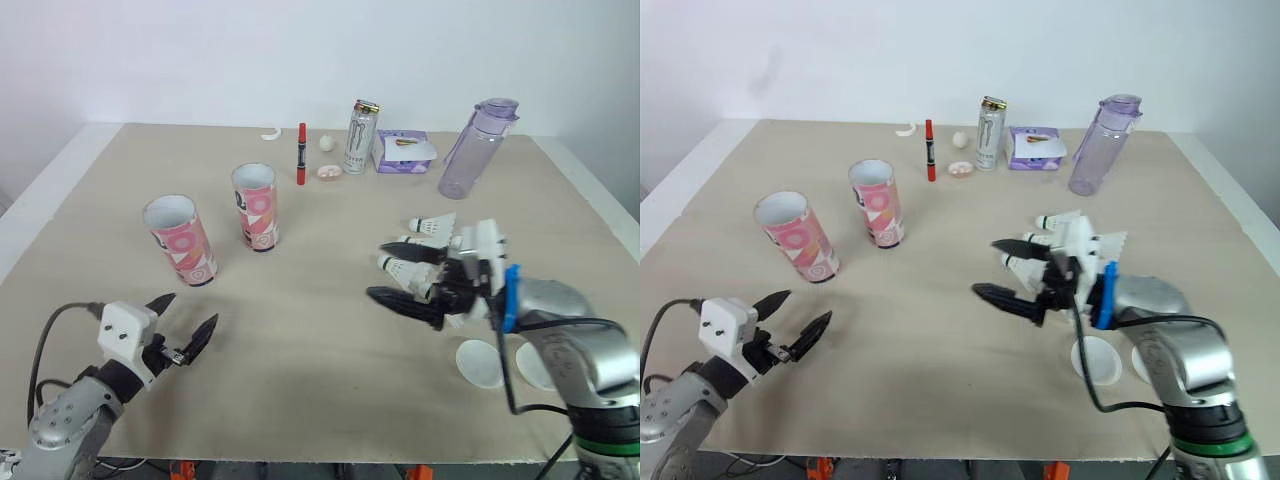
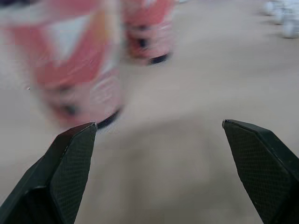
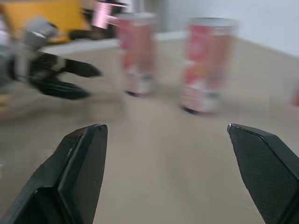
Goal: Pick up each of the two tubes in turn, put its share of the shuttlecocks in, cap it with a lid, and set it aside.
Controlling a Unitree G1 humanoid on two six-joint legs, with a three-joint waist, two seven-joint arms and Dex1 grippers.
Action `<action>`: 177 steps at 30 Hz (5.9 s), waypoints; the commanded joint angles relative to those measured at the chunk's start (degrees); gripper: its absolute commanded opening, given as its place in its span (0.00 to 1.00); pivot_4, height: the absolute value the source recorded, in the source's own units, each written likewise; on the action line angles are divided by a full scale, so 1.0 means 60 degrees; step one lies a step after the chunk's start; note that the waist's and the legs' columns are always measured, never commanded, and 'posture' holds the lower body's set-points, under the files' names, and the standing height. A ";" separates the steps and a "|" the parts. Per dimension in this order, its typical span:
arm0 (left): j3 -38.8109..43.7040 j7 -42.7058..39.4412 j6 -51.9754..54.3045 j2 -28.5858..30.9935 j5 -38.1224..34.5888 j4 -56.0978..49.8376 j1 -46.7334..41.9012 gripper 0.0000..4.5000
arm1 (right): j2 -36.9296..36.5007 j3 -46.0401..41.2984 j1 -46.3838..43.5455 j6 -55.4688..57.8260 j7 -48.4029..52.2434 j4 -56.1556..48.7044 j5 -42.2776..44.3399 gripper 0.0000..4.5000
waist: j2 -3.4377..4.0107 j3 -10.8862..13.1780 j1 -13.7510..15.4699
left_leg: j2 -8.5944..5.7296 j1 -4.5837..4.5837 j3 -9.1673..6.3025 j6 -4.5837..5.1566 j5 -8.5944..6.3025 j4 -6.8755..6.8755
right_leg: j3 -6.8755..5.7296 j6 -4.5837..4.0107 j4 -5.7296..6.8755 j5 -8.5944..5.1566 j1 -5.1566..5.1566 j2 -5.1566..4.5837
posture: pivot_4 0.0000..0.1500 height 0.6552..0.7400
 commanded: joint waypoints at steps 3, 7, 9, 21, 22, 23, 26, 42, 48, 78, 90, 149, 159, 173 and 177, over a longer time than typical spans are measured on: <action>0.0860 -0.0175 -0.0317 0.0350 -0.0367 0.1051 -0.0481 1.00 | 0.0200 0.0459 -0.0752 -0.0412 0.0647 0.0727 -0.0428 0.98 | -0.0011 -0.0002 -0.0033 | 0.0004 0.0005 0.0007 0.0000 0.0000 0.0002 | -0.0006 -0.0005 0.0000 0.0008 -0.0001 -0.0004 | 1.00 1.00; 0.0761 -0.0936 -0.0286 0.0947 -0.0485 0.2143 -0.1214 1.00 | 0.0520 0.0861 -0.0966 -0.0726 0.0824 0.1069 -0.0798 0.98 | -0.0012 -0.0003 -0.0037 | 0.0024 0.0009 -0.0006 0.0000 0.0000 -0.0006 | -0.0035 -0.0030 0.0001 0.0011 -0.0005 0.0015 | 1.00 1.00; 0.0594 -0.1186 -0.0389 0.1142 -0.0401 0.2629 -0.1616 1.00 | 0.0660 0.0971 -0.1036 -0.0817 0.0815 0.1132 -0.0921 0.98 | -0.0012 -0.0003 -0.0041 | 0.0024 0.0009 -0.0006 0.0000 0.0000 -0.0007 | -0.0038 -0.0032 0.0002 0.0010 -0.0006 0.0016 | 1.00 1.00; -0.0146 -0.2127 -0.1062 0.1790 0.0189 0.4785 -0.3484 1.00 | 0.0901 0.0938 -0.1090 -0.0658 0.0422 0.0864 -0.1183 0.98 | -0.0016 -0.0003 -0.0044 | 0.0033 0.0002 -0.0007 -0.0002 -0.0001 -0.0012 | -0.0053 -0.0044 0.0002 0.0014 -0.0013 0.0019 | 1.00 1.00; -0.0204 -0.2198 -0.1115 0.1827 0.0224 0.4963 -0.3644 1.00 | 0.0913 0.0933 -0.1068 -0.0629 0.0371 0.0803 -0.1177 0.98 | -0.0016 -0.0003 -0.0044 | 0.0033 0.0001 -0.0006 -0.0002 -0.0001 -0.0012 | -0.0053 -0.0054 0.0002 0.0020 -0.0012 0.0018 | 1.00 1.00; -0.0243 -0.2251 -0.1167 0.1869 0.0265 0.5123 -0.3781 1.00 | 0.0918 0.0928 -0.1045 -0.0599 0.0329 0.0742 -0.1167 0.98 | -0.0016 -0.0003 -0.0044 | 0.0033 0.0001 -0.0006 -0.0002 -0.0001 -0.0012 | -0.0053 -0.0056 0.0002 0.0022 -0.0012 0.0018 | 1.00 1.00; -0.0311 -0.2395 -0.1396 0.2004 0.0423 0.5712 -0.4232 1.00 | 0.0909 0.0907 -0.0960 -0.0521 0.0241 0.0565 -0.1150 0.98 | -0.0016 -0.0003 -0.0043 | 0.0033 0.0001 -0.0006 -0.0002 -0.0001 -0.0012 | -0.0053 -0.0057 0.0003 0.0034 -0.0012 0.0018 | 1.00 1.00; -0.1112 -0.3103 -0.2050 0.1768 0.0649 0.8229 -0.6314 1.00 | 0.0505 0.0572 -0.0740 -0.0049 0.0088 0.0010 -0.1006 0.98 | -0.0018 -0.0003 -0.0038 | 0.0032 -0.0005 -0.0014 -0.0002 -0.0001 -0.0015 | -0.0063 -0.0031 0.0004 0.0054 -0.0011 0.0021 | 1.00 1.00; -0.1218 -0.3084 -0.2358 0.1695 0.0798 0.8977 -0.6892 1.00 | 0.0442 0.0514 -0.0722 0.0070 0.0032 -0.0126 -0.0941 0.98 | -0.0018 -0.0002 -0.0037 | 0.0031 -0.0005 -0.0017 -0.0002 -0.0001 -0.0015 | -0.0064 -0.0027 0.0004 0.0054 -0.0010 0.0024 | 1.00 1.00; -0.1498 -0.4188 -0.3655 0.1877 0.1006 0.9319 -0.7225 0.78 | 0.0503 0.0217 -0.0300 0.0352 -0.0492 -0.0811 -0.0700 1.00 | -0.0019 -0.0002 -0.0034 | 0.0024 -0.0018 -0.0028 -0.0002 -0.0001 -0.0013 | -0.0060 -0.0026 0.0004 0.0057 -0.0011 0.0026 | 1.00 1.00; -0.4860 -0.6207 -0.0190 0.3852 0.1838 0.2801 -0.6856 0.78 | 0.0038 -0.1921 0.3488 0.0351 -0.1593 -0.3431 -0.0076 1.00 | -0.0021 -0.0003 0.0116 | 0.0005 -0.0042 -0.0046 -0.0012 -0.0007 -0.0010 | -0.0060 0.0023 0.0001 -0.0012 -0.0006 0.0010 | 1.00 1.00; -0.7590 -0.5842 0.3325 0.2550 0.4678 0.2597 -0.9409 0.77 | 0.1283 -0.3842 0.3821 0.3025 -0.5792 -0.1419 -0.0144 0.01 | 0.0035 -0.0033 0.0187 | -0.0064 -0.0039 -0.0036 0.0056 0.0037 0.0011 | -0.0008 0.0047 0.0001 -0.0006 0.0030 -0.0030 | 1.00 1.00; -0.7532 -0.6307 0.3317 0.2513 0.4341 0.3257 -0.9799 0.77 | -0.2859 -0.4261 0.2120 0.1790 -0.2507 -0.3479 0.0044 0.01 | 0.0054 -0.0025 0.0174 | -0.0099 -0.0051 -0.0048 0.0096 0.0061 0.0022 | 0.0015 0.0079 -0.0003 0.0015 0.0027 -0.0039 | 1.00 1.00; -0.7621 -0.6425 0.3964 0.2366 0.4127 0.3098 -0.9939 0.77 | -0.3590 -0.0004 -0.0994 -0.1390 -0.0433 -0.2957 -0.2905 0.01 | 0.0051 -0.0020 0.0187 | -0.0136 -0.0105 -0.0075 0.0096 0.0061 0.0034 | 0.0018 0.0097 -0.0013 -0.0003 0.0005 -0.0058 | 1.00 1.00; -0.7587 -0.6345 0.4176 0.2411 0.4043 0.2868 -0.9805 0.77 | -0.3226 0.0873 -0.1920 -0.1636 -0.0115 -0.2561 -0.3403 0.01 | 0.0053 -0.0019 0.0172 | -0.0135 -0.0106 -0.0072 0.0096 0.0061 0.0039 | 0.0018 0.0096 -0.0011 0.0000 0.0002 -0.0057 | 1.00 1.00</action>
